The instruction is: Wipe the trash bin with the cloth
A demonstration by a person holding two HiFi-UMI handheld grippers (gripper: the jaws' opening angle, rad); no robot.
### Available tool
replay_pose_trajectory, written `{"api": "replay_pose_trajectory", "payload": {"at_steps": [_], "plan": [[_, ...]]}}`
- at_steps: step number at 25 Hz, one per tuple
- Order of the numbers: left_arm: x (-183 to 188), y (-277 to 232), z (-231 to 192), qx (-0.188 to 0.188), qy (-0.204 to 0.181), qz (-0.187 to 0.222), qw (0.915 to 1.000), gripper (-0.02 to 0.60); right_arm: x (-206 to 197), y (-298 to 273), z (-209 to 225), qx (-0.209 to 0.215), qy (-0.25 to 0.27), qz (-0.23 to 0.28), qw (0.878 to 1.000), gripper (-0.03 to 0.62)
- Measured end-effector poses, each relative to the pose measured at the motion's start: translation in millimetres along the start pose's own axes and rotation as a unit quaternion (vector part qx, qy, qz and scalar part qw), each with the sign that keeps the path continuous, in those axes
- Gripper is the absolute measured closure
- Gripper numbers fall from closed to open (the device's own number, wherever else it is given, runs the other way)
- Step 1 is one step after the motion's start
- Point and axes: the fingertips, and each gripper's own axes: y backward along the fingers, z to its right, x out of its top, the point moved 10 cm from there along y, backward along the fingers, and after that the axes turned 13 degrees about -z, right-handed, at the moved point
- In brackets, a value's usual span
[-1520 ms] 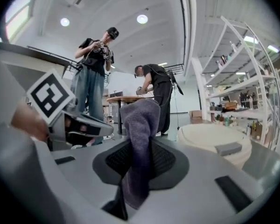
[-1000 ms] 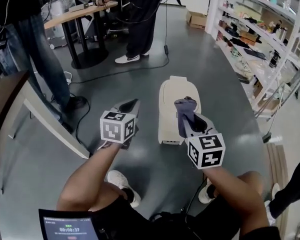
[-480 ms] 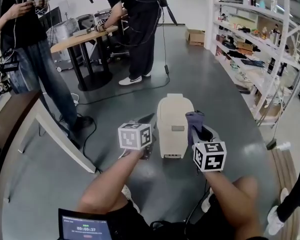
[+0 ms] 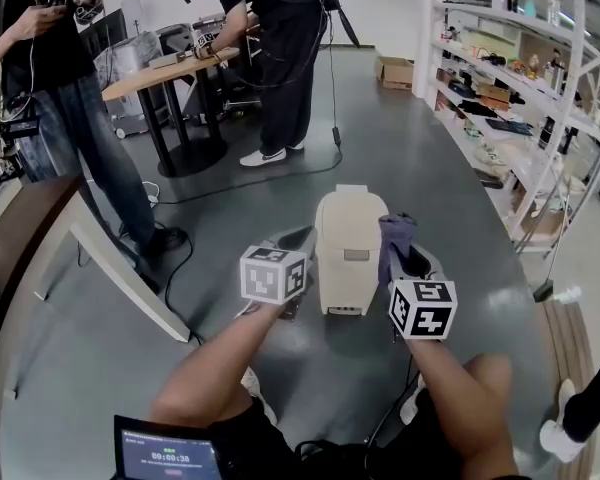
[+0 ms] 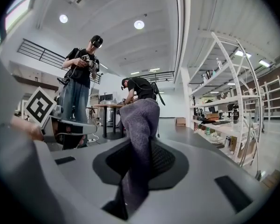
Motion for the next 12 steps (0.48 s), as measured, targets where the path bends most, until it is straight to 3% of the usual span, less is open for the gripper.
{"api": "replay_pose_trajectory", "payload": {"at_steps": [3,7,12], "plan": [[5.1,7.2,-1.3,0.002,-0.002,0.007,1.0,0.581,-0.4,-1.7,-7.9,-0.005,0.014,0.004,1.0,0.514],[5.4,-1.4,19.4,0.002,-0.001,0.006,1.0,0.581,-8.1,7.3,14.3,-0.007,0.017,0.005,1.0,0.514],[-0.4,11.5,-16.0,0.005,0.0,0.001,1.0,0.581,-0.8,-7.2,-17.0,-0.008,0.016,0.009,1.0,0.514]]}}
